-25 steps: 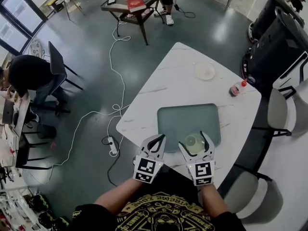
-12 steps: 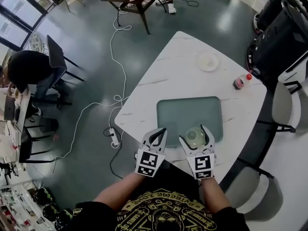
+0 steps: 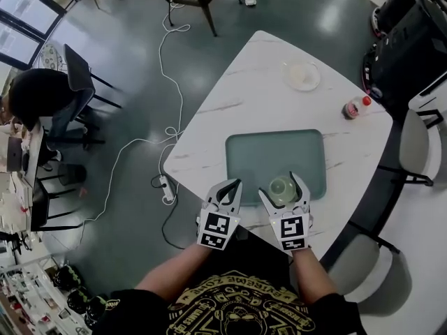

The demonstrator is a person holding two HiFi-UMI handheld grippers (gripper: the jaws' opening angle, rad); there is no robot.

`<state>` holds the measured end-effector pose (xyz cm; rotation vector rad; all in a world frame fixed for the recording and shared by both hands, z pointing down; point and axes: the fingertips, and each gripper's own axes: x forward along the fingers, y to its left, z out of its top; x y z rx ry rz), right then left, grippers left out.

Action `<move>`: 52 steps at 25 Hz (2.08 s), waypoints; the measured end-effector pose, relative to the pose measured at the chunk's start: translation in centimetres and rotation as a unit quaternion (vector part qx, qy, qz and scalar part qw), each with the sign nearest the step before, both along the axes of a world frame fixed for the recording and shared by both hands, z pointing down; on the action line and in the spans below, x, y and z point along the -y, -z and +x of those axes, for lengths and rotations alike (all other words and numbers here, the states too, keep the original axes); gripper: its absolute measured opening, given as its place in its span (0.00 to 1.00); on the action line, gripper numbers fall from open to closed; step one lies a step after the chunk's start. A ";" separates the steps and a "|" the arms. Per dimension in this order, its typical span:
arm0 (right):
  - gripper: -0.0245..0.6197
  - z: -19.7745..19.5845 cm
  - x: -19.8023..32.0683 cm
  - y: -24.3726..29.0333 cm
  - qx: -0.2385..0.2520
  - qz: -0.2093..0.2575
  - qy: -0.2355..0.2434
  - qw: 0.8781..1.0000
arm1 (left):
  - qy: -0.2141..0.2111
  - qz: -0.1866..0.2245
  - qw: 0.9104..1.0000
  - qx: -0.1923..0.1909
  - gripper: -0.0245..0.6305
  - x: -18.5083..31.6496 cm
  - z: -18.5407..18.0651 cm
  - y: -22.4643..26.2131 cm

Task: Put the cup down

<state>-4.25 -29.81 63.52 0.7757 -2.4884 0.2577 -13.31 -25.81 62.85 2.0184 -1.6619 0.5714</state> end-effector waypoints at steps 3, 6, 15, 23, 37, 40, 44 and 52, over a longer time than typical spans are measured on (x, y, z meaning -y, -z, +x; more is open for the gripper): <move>0.65 0.0 0.0 -0.8 -0.003 -0.003 0.003 1.000 | 0.002 -0.007 1.000 0.000 0.05 0.0 0.1 -0.7; 0.65 0.0 0.2 -1.4 -0.006 -0.005 0.003 1.000 | 0.003 -0.013 1.000 -0.002 0.05 0.0 0.2 -1.3; 0.66 -0.1 0.4 -2.4 -0.007 -0.013 0.007 1.000 | 0.002 -0.024 1.000 -0.003 0.05 0.0 0.5 -2.1; 0.66 -0.6 0.1 -2.9 -0.001 -0.013 0.015 1.000 | 0.003 -0.029 1.000 -0.003 0.05 -0.3 0.5 -2.4; 0.66 -0.7 -0.1 -3.5 -0.003 -0.011 0.016 1.000 | 0.001 -0.031 1.000 -0.004 0.05 0.0 0.5 -2.6; 0.66 -0.7 -0.1 -3.5 -0.001 -0.013 0.014 1.000 | 0.001 -0.032 0.999 -0.005 0.05 -0.2 0.5 -2.7; 0.66 -0.6 -0.1 -3.6 -0.001 -0.013 0.009 1.000 | 0.001 -0.034 0.999 -0.008 0.05 -0.1 0.6 -2.8; 0.66 -0.7 -0.2 -3.7 -0.001 -0.008 0.007 1.000 | 0.001 -0.032 0.999 -0.010 0.05 -0.3 0.4 -2.7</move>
